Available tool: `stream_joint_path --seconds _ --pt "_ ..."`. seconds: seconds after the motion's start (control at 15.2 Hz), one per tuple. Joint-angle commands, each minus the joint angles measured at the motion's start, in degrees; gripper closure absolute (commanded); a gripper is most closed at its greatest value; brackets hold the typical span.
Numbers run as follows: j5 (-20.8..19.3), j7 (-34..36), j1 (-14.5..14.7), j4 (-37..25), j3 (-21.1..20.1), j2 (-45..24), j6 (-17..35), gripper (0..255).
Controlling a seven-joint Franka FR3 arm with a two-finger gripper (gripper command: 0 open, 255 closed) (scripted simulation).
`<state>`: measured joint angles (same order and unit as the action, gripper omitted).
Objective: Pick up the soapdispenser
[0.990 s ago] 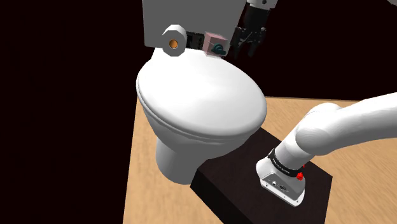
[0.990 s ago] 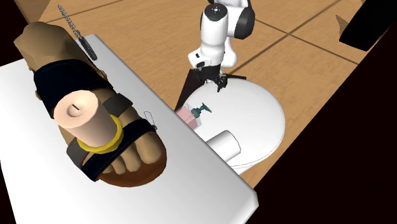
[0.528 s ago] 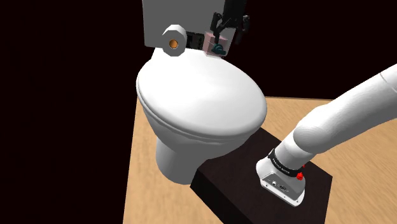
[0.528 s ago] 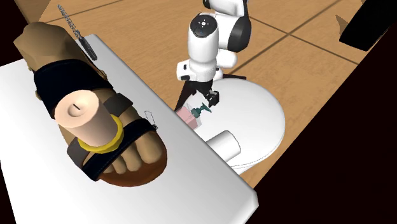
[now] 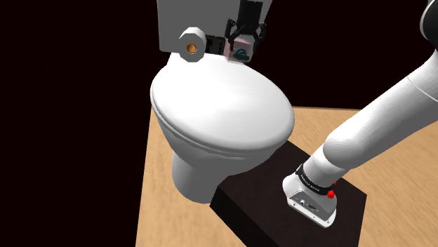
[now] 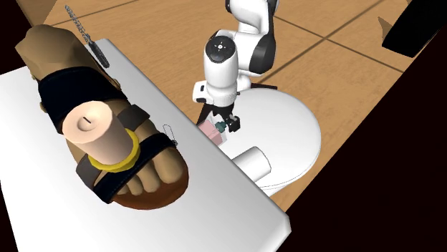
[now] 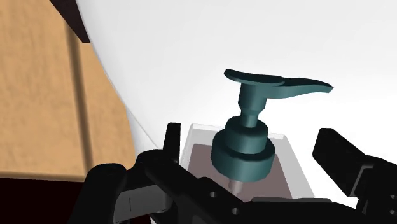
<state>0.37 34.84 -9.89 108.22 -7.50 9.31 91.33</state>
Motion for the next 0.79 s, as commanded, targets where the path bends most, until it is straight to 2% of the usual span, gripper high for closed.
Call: stream_joint_path --seconds 0.0,0.13,0.2,0.73 --pt "0.0 0.1 0.0 1.9 0.0 0.1 1.8 0" --pt "0.0 0.1 0.0 2.4 0.0 0.1 2.2 0" --pt "0.0 0.1 0.1 2.3 -0.1 0.1 2.2 255" --pt "0.1 0.1 0.1 2.4 -0.1 0.2 2.2 255"
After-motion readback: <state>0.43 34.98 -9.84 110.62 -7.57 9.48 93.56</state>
